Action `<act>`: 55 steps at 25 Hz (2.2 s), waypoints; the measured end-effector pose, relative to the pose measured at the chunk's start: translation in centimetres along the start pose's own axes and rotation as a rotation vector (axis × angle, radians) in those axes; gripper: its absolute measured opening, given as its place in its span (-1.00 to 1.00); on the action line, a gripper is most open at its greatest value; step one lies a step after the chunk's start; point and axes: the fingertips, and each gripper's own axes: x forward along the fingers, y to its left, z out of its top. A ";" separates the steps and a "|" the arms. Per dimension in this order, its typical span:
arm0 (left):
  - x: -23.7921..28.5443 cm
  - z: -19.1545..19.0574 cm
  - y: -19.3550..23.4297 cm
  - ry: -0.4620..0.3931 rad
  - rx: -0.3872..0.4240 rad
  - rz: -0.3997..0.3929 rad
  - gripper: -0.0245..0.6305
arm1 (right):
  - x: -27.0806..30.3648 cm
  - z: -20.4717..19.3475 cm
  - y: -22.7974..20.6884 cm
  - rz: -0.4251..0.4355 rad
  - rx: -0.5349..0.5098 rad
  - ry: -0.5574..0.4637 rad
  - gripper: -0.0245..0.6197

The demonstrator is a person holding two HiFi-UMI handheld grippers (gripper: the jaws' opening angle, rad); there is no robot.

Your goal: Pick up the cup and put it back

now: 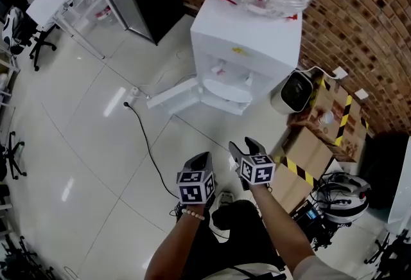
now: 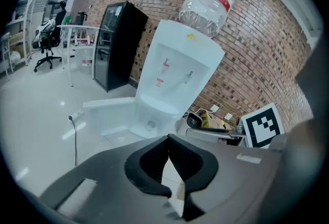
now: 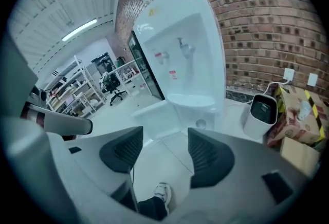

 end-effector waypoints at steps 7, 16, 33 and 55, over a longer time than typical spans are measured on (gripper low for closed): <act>12.1 0.0 7.5 0.026 0.065 -0.028 -0.93 | 14.0 -2.8 -6.2 -0.069 -0.032 -0.032 -0.02; 23.2 0.7 11.1 -0.037 0.147 -0.111 -0.93 | 29.5 -6.1 -14.5 -0.195 -0.068 -0.127 0.21; 20.8 6.3 10.3 -0.166 0.056 -0.272 -0.93 | 43.4 -7.0 -23.4 -0.331 -0.089 -0.193 0.21; 22.5 8.0 8.6 -0.191 0.039 -0.269 -0.93 | 38.9 -5.5 -19.2 -0.285 -0.190 -0.262 0.08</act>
